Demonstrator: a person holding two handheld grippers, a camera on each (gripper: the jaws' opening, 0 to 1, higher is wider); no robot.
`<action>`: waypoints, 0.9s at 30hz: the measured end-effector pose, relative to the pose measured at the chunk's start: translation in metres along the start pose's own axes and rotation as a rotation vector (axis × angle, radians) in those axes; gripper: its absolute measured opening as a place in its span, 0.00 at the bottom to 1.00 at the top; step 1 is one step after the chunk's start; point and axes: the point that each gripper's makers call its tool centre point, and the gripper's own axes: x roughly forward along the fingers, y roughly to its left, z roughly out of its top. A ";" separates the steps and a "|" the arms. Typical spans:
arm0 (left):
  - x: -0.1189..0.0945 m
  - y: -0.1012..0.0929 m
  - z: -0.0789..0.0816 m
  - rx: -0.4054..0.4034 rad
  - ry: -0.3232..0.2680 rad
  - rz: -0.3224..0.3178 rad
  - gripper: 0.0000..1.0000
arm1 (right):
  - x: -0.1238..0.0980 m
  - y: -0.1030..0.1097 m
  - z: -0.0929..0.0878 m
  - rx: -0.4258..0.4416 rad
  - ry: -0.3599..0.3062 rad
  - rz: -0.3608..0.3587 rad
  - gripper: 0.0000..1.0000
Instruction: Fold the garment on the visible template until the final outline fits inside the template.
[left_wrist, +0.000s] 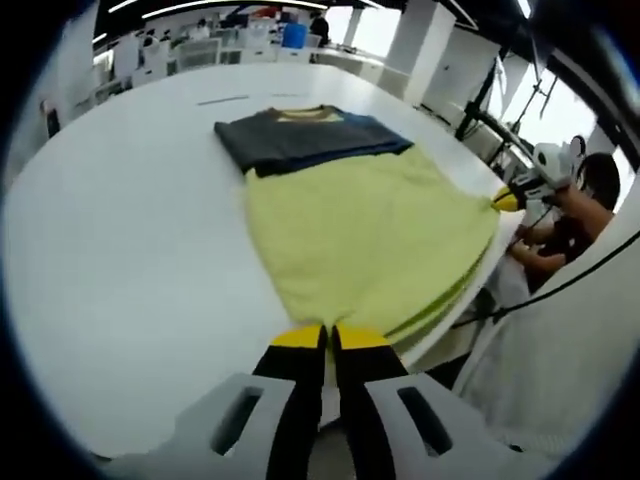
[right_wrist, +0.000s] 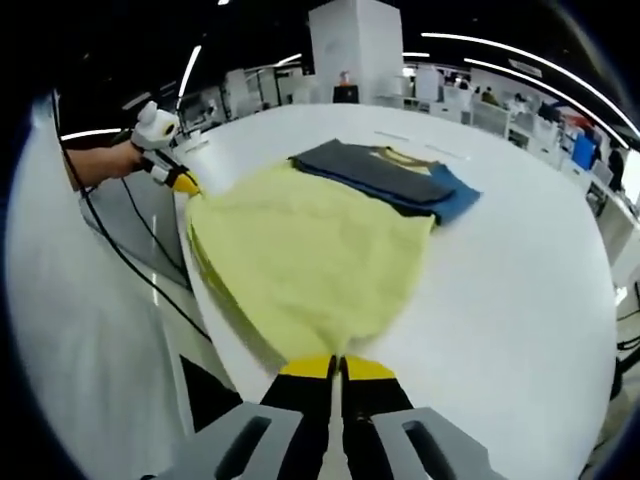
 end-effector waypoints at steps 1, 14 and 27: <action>0.000 0.001 0.003 0.001 -0.006 0.001 0.01 | 0.000 -0.001 0.001 0.000 -0.002 -0.001 0.00; -0.004 0.013 0.037 0.005 -0.078 0.023 0.01 | -0.005 -0.027 0.028 0.005 -0.058 -0.041 0.00; -0.003 0.024 0.061 0.021 -0.115 0.038 0.01 | -0.005 -0.044 0.052 -0.002 -0.095 -0.061 0.00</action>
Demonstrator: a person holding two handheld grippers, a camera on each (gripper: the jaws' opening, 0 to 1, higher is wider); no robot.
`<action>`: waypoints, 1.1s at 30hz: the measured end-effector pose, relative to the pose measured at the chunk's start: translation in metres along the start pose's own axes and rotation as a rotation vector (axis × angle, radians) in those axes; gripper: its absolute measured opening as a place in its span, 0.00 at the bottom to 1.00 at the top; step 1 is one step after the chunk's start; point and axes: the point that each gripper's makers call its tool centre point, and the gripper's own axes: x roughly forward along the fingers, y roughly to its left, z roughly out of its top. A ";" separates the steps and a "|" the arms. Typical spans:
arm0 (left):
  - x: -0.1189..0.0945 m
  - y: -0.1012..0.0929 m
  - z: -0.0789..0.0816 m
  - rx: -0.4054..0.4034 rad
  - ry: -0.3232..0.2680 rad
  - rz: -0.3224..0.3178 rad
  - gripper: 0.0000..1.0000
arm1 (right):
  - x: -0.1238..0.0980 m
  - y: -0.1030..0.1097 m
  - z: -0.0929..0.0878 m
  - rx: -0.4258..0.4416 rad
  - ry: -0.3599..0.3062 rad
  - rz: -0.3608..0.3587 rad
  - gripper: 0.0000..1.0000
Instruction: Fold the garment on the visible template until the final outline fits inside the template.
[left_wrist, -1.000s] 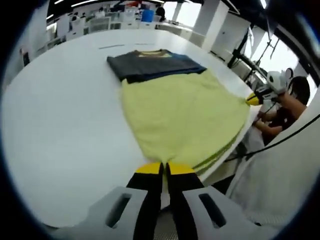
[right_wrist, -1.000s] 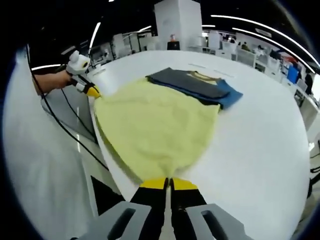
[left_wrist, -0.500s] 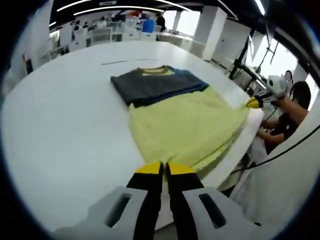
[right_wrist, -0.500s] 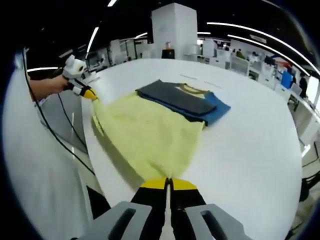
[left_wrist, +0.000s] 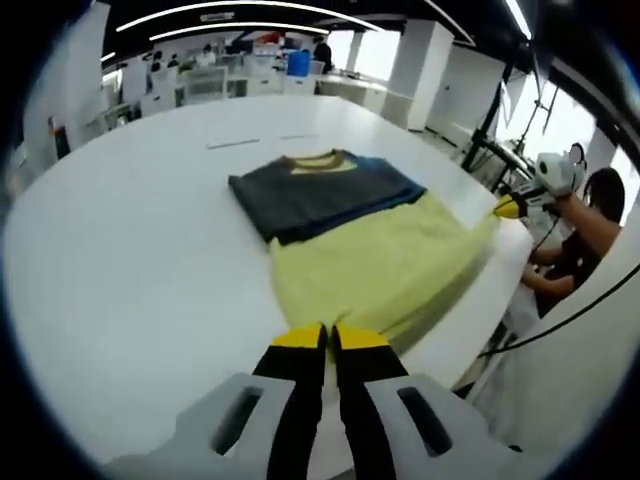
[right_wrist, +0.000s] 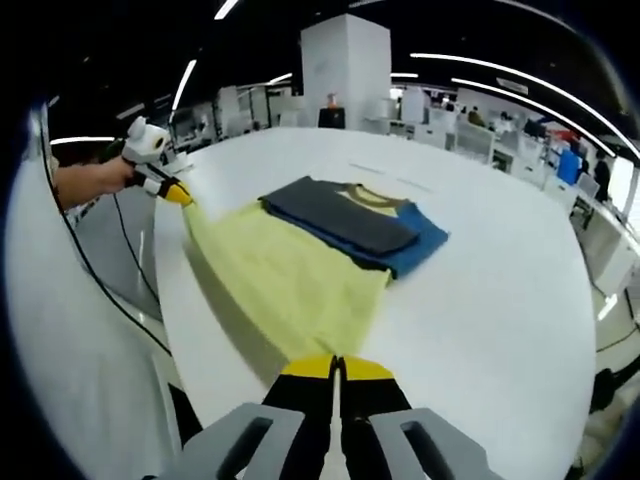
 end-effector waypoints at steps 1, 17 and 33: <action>0.000 0.001 0.002 0.002 -0.002 0.001 0.01 | 0.000 -0.001 0.002 0.000 -0.002 -0.001 0.00; 0.005 0.019 0.042 0.047 -0.059 0.023 0.01 | 0.004 -0.028 0.040 -0.015 -0.055 -0.039 0.00; 0.018 0.039 0.077 0.077 -0.096 0.051 0.00 | 0.014 -0.056 0.076 -0.024 -0.095 -0.074 0.00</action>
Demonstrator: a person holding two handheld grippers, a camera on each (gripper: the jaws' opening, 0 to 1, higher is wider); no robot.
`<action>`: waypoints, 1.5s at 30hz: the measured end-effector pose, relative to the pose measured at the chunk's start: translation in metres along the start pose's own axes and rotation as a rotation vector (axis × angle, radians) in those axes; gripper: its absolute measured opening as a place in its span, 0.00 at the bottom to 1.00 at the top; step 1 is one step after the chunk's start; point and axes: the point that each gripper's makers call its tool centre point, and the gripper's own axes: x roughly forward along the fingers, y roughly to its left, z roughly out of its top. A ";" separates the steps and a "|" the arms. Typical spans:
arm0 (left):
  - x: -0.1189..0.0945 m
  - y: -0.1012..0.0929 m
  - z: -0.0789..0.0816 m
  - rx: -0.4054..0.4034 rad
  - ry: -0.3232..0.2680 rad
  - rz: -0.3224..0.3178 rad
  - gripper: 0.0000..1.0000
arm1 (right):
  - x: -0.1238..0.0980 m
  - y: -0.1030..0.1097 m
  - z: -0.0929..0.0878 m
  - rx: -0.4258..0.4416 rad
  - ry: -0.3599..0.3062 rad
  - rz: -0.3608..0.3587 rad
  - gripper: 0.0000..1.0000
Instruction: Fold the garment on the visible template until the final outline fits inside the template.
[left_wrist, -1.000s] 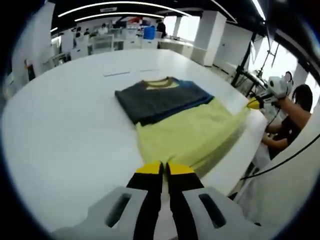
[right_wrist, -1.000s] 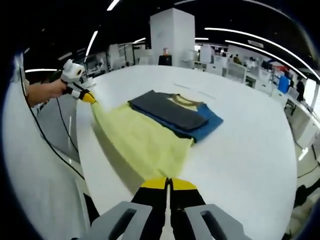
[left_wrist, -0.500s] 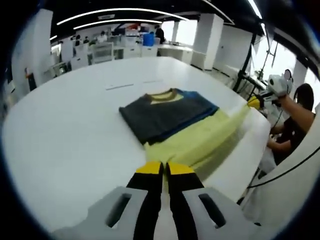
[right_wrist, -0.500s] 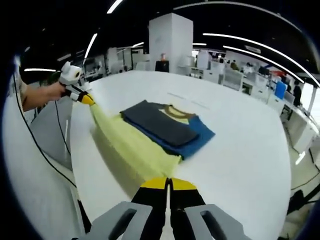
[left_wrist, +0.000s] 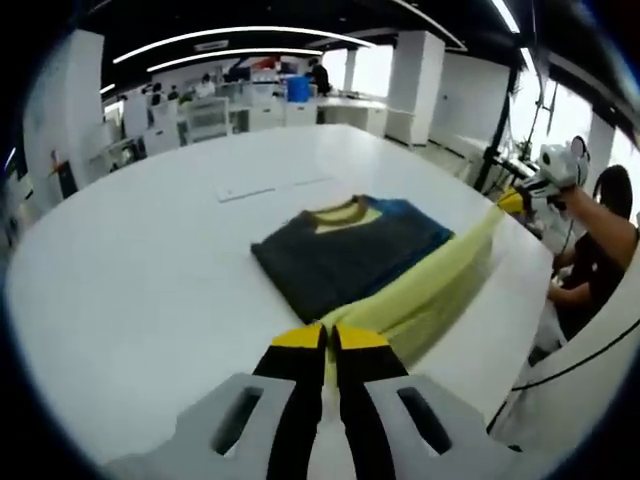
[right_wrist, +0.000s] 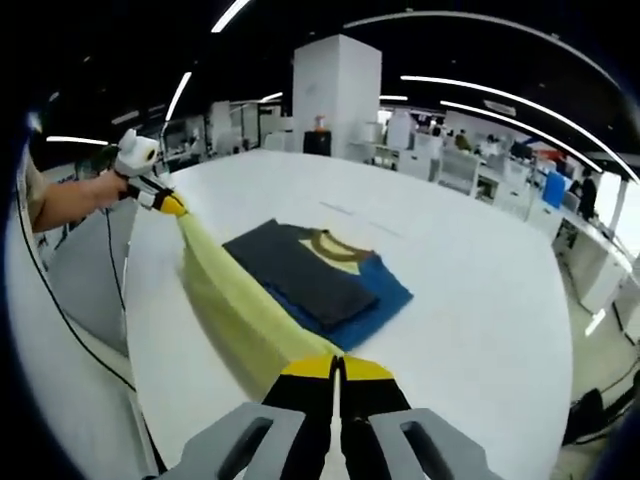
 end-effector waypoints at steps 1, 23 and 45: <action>0.001 0.001 0.001 0.002 0.000 0.000 0.00 | 0.001 -0.001 0.002 -0.001 -0.001 -0.001 0.00; 0.023 0.033 0.054 0.042 -0.055 0.031 0.00 | 0.023 -0.041 0.051 -0.029 -0.045 -0.055 0.00; 0.057 0.073 0.099 0.070 -0.078 0.068 0.00 | 0.063 -0.085 0.091 -0.080 -0.039 -0.102 0.00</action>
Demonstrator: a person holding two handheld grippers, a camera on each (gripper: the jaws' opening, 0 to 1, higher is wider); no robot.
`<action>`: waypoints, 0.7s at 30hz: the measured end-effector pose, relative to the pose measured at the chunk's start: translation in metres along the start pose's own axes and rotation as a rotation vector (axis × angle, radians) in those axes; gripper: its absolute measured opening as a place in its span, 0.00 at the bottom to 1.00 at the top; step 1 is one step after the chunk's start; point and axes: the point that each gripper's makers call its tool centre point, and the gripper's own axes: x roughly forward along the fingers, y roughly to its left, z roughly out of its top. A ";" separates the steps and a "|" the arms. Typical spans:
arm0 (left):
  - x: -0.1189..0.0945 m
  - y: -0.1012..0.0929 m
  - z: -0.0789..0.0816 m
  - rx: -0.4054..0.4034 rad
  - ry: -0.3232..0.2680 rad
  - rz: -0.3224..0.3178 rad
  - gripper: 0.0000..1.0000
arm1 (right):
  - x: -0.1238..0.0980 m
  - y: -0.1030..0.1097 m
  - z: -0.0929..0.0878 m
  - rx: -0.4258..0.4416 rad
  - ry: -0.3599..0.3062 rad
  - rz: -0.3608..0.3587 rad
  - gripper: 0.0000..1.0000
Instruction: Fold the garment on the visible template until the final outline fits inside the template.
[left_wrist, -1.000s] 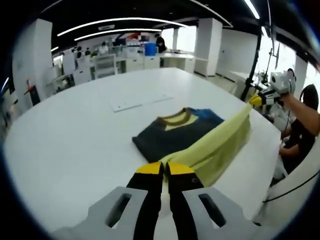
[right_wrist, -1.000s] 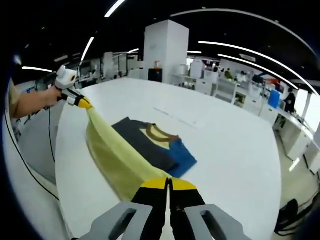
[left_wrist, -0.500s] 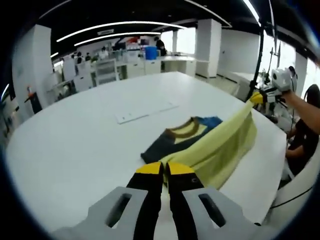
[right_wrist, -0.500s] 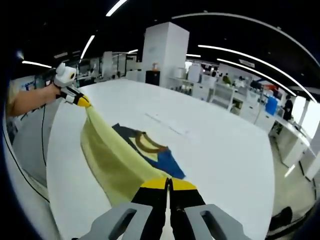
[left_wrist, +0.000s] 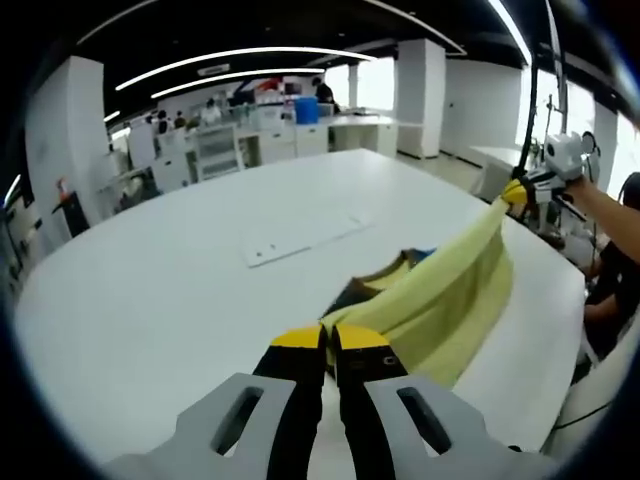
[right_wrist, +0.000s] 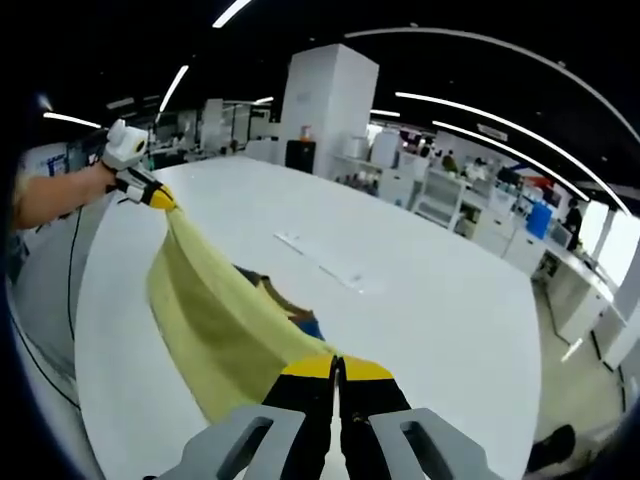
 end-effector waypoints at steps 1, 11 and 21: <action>0.002 0.002 0.001 0.001 0.002 0.002 0.00 | 0.002 -0.001 0.000 -0.001 0.002 0.000 0.00; 0.016 0.013 0.013 -0.012 -0.003 0.006 0.00 | 0.015 -0.014 0.008 0.001 0.003 -0.014 0.00; 0.038 0.023 0.014 -0.019 0.009 0.015 0.00 | 0.038 -0.022 -0.003 0.019 0.035 -0.024 0.00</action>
